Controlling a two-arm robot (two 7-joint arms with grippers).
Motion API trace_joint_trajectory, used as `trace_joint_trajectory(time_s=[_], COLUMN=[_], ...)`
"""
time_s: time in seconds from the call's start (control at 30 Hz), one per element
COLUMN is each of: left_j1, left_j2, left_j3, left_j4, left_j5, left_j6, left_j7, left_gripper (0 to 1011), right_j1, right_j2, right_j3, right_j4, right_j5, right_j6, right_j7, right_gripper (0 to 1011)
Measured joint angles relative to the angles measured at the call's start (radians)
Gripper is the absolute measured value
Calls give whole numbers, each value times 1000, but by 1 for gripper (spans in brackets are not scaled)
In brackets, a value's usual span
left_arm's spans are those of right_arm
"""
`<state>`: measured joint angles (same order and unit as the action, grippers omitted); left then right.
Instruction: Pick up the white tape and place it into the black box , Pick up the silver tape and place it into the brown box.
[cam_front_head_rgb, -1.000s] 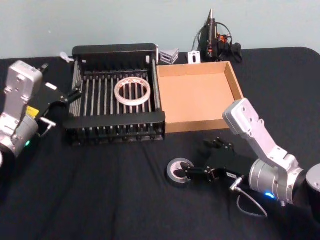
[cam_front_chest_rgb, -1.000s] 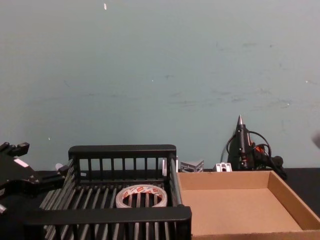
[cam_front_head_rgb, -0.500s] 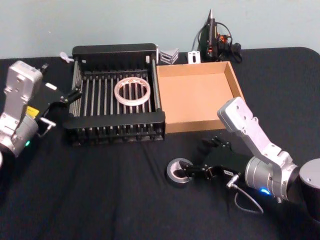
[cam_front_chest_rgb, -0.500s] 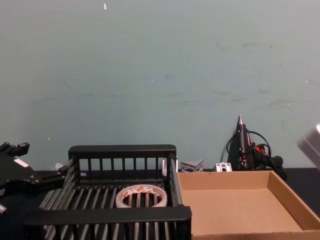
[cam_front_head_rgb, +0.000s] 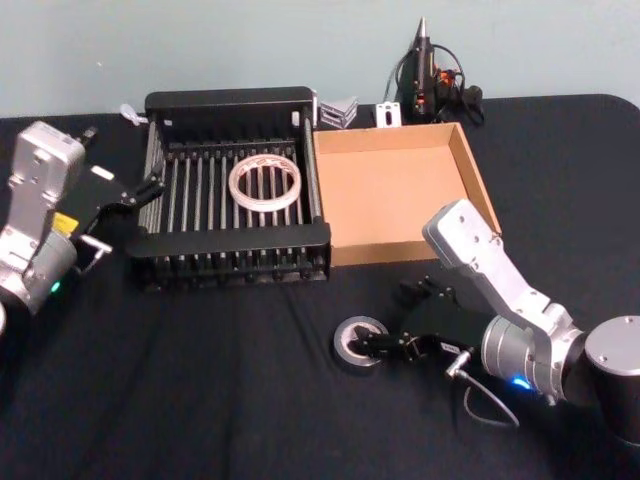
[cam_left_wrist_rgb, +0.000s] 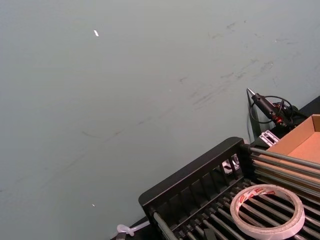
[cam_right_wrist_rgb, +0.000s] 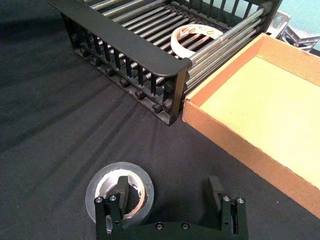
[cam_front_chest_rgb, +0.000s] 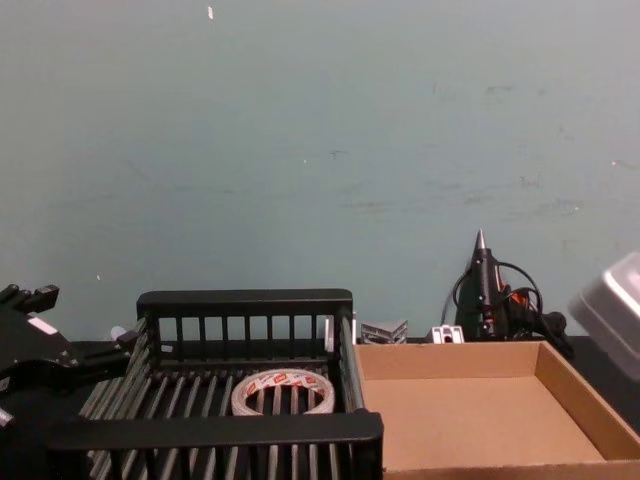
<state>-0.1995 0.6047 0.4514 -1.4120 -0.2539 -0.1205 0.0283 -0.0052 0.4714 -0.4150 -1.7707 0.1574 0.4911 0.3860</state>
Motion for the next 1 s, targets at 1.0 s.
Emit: trace_joint_trajectory(time_s=[1.0], left_j1=[0], left_j2=[0], left_j3=[0], left_j4=[0], left_j5=[0], left_j6=[0], left_j7=[0], left_gripper=[1001], right_j1=[1], right_j2=[-14], right_j3=[-5], right_j4=[10], right_j5=[-27], right_j6=[8], right_j7=[1], right_gripper=[894])
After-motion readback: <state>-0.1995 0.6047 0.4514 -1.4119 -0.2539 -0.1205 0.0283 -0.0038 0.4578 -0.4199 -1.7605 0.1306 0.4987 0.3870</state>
